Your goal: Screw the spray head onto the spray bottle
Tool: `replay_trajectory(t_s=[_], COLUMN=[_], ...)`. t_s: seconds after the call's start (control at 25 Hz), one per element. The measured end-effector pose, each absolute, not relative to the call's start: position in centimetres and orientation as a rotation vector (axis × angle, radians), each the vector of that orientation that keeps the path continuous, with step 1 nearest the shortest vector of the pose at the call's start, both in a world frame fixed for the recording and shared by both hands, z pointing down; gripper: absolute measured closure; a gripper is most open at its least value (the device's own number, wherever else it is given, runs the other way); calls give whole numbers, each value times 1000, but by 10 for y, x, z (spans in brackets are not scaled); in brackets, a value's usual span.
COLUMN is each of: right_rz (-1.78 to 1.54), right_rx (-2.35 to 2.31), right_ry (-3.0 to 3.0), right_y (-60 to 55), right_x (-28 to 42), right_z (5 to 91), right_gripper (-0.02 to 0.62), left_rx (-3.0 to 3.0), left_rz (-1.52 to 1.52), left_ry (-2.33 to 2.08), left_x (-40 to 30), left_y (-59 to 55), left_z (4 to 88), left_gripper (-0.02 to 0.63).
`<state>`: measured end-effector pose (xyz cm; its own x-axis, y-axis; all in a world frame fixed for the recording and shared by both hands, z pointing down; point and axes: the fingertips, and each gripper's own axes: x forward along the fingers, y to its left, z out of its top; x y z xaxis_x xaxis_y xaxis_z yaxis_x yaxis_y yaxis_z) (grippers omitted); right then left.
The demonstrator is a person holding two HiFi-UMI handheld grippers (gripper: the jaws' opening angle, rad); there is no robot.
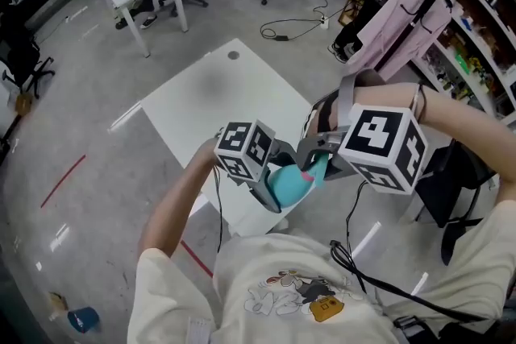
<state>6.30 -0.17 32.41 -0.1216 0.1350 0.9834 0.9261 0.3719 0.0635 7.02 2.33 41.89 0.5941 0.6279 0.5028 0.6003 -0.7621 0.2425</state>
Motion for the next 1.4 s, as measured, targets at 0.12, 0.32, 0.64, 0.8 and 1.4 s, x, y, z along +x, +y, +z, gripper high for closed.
replay_trajectory(t_s=[0.12, 0.32, 0.64, 0.8, 1.4], right_rz=[-858, -637, -137, 143, 185], right_rx=[-947, -710, -223, 17, 30], right_ry=[-1542, -1598, -1791, -1858, -1979], right_y=[-7, -43, -114, -140, -149], right_x=[68, 75, 75, 76, 80], right_z=[329, 345, 353, 356, 333], right_gripper=[466, 468, 468, 468, 360], left_rx=[2780, 2820, 2780, 2705, 2816], left_rz=[955, 966, 1193, 1370, 1175], left_ry=[982, 608, -485, -1076, -724], left_x=[74, 87, 82, 64, 70], left_y=[14, -23, -115, -159, -156], left_z=[423, 438, 450, 446, 492], left_gripper=[201, 201, 201, 201, 201])
